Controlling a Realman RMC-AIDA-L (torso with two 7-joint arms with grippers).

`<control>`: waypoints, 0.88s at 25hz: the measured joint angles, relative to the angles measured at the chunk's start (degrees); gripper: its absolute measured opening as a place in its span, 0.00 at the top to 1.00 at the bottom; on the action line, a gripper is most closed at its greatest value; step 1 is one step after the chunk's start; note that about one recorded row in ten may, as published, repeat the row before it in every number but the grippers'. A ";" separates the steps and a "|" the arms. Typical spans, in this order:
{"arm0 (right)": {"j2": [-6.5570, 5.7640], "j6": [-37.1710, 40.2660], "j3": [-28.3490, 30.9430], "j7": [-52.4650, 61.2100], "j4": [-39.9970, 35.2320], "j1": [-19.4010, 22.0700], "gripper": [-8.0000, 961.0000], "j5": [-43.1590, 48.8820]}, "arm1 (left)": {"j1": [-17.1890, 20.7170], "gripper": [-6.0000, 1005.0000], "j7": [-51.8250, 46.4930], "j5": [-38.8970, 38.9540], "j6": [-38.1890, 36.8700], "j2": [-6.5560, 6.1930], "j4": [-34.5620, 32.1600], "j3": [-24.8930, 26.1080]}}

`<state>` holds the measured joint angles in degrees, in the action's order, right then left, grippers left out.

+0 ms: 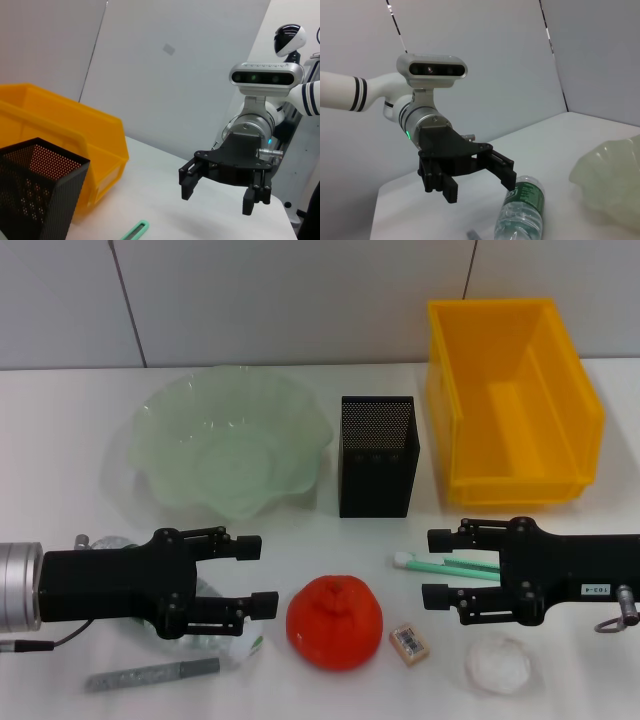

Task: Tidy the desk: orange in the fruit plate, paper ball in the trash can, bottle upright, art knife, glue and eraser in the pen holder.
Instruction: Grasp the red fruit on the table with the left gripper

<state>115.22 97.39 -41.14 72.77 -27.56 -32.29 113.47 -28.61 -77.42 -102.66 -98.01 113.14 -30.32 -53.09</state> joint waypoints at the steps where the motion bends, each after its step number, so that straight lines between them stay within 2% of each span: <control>1: 0.00 0.00 0.00 0.00 -0.01 -0.03 0.20 0.00 | -0.03 0.19 0.01 0.00 0.00 0.00 0.00 0.00; 22: 0.00 0.00 0.00 0.00 0.08 -0.05 0.20 0.00 | -0.39 0.19 -0.70 0.00 -0.07 0.19 -1.47 -0.25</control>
<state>115.23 97.39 -41.13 72.77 -27.49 -32.34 113.47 -29.00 -78.12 -102.65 -98.09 113.33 -31.79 -53.33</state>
